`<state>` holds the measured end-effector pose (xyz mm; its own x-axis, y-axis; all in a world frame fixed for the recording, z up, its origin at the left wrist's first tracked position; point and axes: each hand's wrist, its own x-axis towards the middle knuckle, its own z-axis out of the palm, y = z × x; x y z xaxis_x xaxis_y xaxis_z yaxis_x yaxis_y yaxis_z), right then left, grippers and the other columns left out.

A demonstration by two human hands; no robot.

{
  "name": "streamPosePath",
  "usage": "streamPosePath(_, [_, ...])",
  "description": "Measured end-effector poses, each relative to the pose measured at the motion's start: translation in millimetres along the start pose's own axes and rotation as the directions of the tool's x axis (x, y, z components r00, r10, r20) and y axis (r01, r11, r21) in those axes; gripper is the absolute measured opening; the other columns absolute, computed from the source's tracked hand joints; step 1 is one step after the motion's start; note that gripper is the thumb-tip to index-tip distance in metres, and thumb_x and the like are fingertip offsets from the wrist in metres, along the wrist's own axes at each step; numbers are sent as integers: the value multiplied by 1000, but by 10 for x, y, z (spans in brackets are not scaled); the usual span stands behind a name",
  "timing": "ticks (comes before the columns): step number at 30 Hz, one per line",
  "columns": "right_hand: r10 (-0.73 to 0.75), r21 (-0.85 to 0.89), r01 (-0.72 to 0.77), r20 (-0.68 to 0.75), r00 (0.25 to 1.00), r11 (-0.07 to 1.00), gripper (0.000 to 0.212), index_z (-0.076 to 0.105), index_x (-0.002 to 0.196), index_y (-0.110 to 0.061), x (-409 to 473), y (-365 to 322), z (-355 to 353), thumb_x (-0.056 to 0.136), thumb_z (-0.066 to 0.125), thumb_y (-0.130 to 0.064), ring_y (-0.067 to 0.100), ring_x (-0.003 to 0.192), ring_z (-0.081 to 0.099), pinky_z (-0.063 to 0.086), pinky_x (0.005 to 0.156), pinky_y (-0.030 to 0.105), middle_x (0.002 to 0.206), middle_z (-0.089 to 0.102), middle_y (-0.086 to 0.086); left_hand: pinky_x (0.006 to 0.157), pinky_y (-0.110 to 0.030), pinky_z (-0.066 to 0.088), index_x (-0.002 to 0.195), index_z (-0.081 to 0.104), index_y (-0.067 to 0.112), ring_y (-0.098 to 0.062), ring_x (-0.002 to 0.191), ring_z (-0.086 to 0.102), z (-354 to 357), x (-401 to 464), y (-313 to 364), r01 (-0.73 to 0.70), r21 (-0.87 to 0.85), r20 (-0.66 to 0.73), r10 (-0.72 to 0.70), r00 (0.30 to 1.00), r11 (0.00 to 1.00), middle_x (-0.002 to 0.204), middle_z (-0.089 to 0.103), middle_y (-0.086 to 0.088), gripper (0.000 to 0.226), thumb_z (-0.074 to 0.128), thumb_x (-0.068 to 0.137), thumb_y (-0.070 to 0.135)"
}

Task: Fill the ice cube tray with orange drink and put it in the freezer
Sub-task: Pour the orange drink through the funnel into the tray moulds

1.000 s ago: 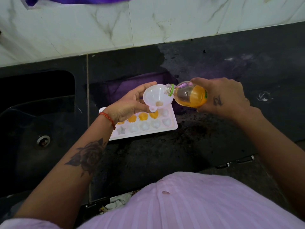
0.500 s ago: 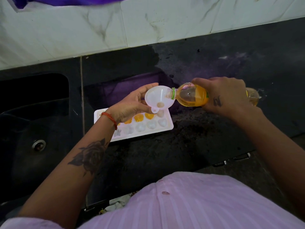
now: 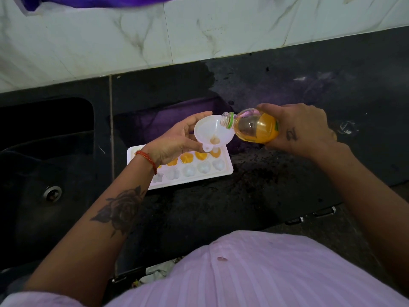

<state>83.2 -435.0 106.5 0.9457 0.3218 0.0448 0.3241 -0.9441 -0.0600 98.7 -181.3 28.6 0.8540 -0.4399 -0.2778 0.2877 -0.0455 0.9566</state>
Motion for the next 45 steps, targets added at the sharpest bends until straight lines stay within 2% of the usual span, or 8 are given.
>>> streamPosePath(3, [24, -4, -24, 32, 999, 1000, 80, 41, 135, -35, 29, -32, -16, 65, 79, -40, 34, 100, 61, 37, 72, 33, 110, 67, 7, 94, -43, 52, 141, 40, 21, -24, 118, 59, -17, -22, -10, -3, -21, -16, 2, 1000, 1000, 139, 50, -5, 88, 69, 66, -15])
streamPosePath(8, [20, 25, -21, 45, 999, 999, 83, 41, 135, -36, 62, -122, -23, 62, 81, -38, 33, 100, 61, 43, 75, 34, 110, 67, 6, 92, -38, 53, 139, 43, 23, -20, 117, 59, -81, -126, -19, -14, -56, -49, 11, 999, 998, 136, 52, -1, 87, 67, 67, -19])
streamPosePath(17, [-134, 60, 132, 24, 991, 989, 77, 42, 133, -38, 182, -564, -29, 65, 78, -41, 34, 100, 60, 46, 77, 37, 108, 68, 5, 88, -35, 56, 140, 42, 20, -20, 117, 59, -349, -631, -27, -39, -69, -141, 29, 990, 997, 134, 54, -2, 91, 70, 62, -17])
streamPosePath(22, [-224, 56, 222, 44, 974, 974, 81, 39, 135, -38, 274, -904, -14, 64, 79, -38, 32, 103, 58, 37, 71, 32, 112, 66, 4, 88, -34, 55, 140, 42, 21, -19, 118, 59, -598, -1047, -80, -44, -51, -221, 31, 975, 998, 137, 53, -4, 92, 69, 58, -13])
streamPosePath(26, [-284, 86, 278, 55, 957, 957, 78, 40, 133, -38, 308, -1163, -1, 65, 78, -36, 31, 103, 58, 39, 72, 32, 111, 66, 3, 83, -29, 56, 139, 43, 21, -14, 115, 60, -727, -1349, -160, -48, -42, -288, 34, 957, 998, 137, 52, -3, 92, 69, 57, -12])
streamPosePath(33, [-339, 35, 337, 61, 939, 941, 66, 45, 126, -38, 326, -1457, 93, 67, 75, -32, 33, 97, 60, 39, 70, 32, 106, 66, 2, 79, -26, 56, 138, 43, 21, -12, 114, 61, -825, -1613, -290, -36, -50, -311, 19, 950, 998, 136, 54, 2, 100, 79, 48, 0])
streamPosePath(40, [-362, -70, 362, 27, 932, 929, 67, 40, 130, -37, 324, -1494, 180, 72, 73, -32, 33, 95, 60, 36, 68, 31, 105, 65, 4, 85, -30, 56, 141, 40, 18, -10, 109, 63, -779, -1593, -331, -2, -49, -304, -13, 952, 999, 132, 55, 2, 90, 68, 65, -20])
streamPosePath(45, [-363, -122, 362, 14, 932, 924, 67, 39, 132, -36, 316, -1465, 196, 74, 71, -30, 33, 95, 60, 34, 67, 31, 107, 64, 4, 84, -28, 56, 140, 41, 18, -7, 107, 63, -771, -1572, -347, 7, -40, -303, -19, 953, 999, 129, 55, 3, 88, 65, 66, -21])
